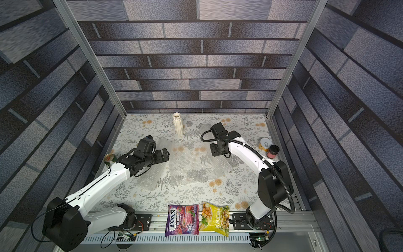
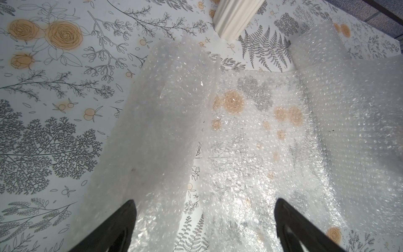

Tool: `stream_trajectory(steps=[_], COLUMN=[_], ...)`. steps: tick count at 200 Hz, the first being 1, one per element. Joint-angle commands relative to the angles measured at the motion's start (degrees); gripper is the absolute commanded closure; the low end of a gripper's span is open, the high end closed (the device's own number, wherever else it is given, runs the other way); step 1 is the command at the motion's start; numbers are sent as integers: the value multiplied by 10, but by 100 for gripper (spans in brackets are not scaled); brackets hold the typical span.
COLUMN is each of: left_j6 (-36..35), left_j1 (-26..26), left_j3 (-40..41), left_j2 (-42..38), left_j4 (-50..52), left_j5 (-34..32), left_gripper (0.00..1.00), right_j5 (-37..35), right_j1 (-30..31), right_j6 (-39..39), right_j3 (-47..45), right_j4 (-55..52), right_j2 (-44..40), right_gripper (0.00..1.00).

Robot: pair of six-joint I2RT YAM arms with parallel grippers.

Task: Unwrap the vase from the bubble wrap
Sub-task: Pick up the bubble wrap from the center of the board, then place the bubble wrap at the center of the board.

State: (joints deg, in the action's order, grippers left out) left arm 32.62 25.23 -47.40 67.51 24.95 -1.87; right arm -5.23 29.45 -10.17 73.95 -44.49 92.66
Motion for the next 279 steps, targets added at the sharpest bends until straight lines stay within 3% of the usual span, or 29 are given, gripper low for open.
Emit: stream_trajectory(steps=[1,16,33,77,111,138,179,242,279], left_j6=[9,10,9,10,10,10,9,5,-2], left_j1=[8,10,13,32,47,57,65,75,78], left_j3=[-13,-16,-17,-36,-52,-66,-84,-113,-125], left_j2=[8,12,16,25,39,52,76,117,129], left_j4=[-4,-6,-9,-9,-12,-13,-23,-30,-27], left_j5=[-12,-13,-12,-14,-15,-12,-2,10,12], left_gripper=[0,0,0,0,0,0,0,0,0], right_j5=[-5,-9,-27,-143,-270,-391,-489,-510,-453], right_j1=[-5,-6,-5,-11,-28,-62,-150,-222,-240], right_j6=[-4,0,3,23,64,89,107,147,160], right_j3=[11,13,15,56,125,164,185,176,151], right_j4=[11,4,-7,-47,-84,-95,-75,-28,1], right_j2=[14,9,-7,-76,-78,-64,-50,-12,16], right_gripper=[73,82,100,100,100,100,100,100,100])
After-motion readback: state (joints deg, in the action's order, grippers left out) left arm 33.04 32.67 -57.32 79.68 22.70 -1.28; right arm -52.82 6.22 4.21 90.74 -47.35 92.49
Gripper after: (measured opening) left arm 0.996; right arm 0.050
